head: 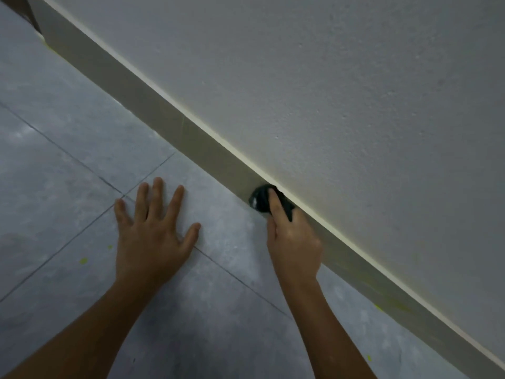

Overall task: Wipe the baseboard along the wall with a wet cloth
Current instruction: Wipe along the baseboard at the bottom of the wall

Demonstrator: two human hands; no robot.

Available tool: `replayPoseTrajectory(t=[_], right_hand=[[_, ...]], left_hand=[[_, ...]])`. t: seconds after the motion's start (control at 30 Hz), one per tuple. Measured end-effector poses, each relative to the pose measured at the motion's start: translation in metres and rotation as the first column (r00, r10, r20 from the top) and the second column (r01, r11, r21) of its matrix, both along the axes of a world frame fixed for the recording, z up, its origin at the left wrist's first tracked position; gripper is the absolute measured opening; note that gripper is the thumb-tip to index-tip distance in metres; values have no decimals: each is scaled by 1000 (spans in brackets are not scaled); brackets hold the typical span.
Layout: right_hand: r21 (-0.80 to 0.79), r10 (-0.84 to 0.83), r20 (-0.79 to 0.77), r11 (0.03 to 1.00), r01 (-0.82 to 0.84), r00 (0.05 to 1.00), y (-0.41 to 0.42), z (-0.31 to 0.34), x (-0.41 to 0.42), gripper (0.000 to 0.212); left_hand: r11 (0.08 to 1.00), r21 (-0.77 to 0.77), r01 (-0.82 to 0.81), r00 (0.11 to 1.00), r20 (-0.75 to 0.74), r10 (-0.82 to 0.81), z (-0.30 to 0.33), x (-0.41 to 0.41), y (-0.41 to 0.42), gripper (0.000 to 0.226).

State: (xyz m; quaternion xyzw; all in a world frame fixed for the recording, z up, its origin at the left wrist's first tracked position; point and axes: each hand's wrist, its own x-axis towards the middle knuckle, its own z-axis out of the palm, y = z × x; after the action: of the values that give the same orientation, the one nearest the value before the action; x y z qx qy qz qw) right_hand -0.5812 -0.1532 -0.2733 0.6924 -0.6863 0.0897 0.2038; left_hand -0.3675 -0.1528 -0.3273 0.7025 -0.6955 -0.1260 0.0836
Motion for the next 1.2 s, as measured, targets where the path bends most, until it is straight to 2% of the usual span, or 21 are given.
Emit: replayPoseTrajectory(t=[0.1, 0.2, 0.27, 0.37, 0.4, 0.47, 0.6, 0.77, 0.87, 1.07, 1.13, 1.2], right_hand=[[137, -24, 10, 990, 23, 1000, 1, -15, 11, 55], [177, -49, -1, 983, 49, 999, 22, -19, -7, 57], [73, -47, -34, 996, 50, 998, 26, -7, -27, 58], [-115, -32, -114, 993, 19, 993, 18, 10, -36, 52], [-133, -20, -113, 991, 5, 993, 15, 9, -33, 47], [-113, -15, -56, 994, 9, 998, 7, 1, -15, 42], [10, -84, -26, 996, 84, 996, 21, -22, -21, 51], [-142, -126, -104, 984, 111, 987, 49, -2, -70, 52], [-173, -100, -64, 981, 88, 993, 29, -5, -53, 54], [86, -205, 22, 975, 203, 978, 54, -43, -50, 49], [75, -250, 64, 967, 245, 966, 71, -38, -73, 37], [74, -323, 96, 945, 317, 941, 82, -32, -84, 35]], left_hand=[[1000, 9, 13, 1000, 8, -13, 1, 1, 3, 79], [1000, 11, 4, 1000, 2, -4, 2, 1, 7, 77], [1000, -16, 12, 1000, -25, -12, 7, -10, 6, 71], [981, -64, 181, 981, -54, -184, 13, -52, 12, 66], [977, -54, 207, 976, -52, -210, 11, -66, 17, 67], [982, -20, 189, 981, -37, -190, 6, -76, 22, 74], [985, -32, 172, 985, 4, -172, -2, -79, 25, 80], [985, -24, 173, 985, -18, -173, 1, -90, 28, 83], [993, -26, 114, 992, -42, -115, 2, -86, 21, 84], [984, 24, 176, 984, -33, -175, 0, -90, 37, 83], [980, 9, 197, 980, -40, -197, 0, -94, 35, 80], [977, 12, 214, 976, -47, -213, 0, -93, 31, 77]])
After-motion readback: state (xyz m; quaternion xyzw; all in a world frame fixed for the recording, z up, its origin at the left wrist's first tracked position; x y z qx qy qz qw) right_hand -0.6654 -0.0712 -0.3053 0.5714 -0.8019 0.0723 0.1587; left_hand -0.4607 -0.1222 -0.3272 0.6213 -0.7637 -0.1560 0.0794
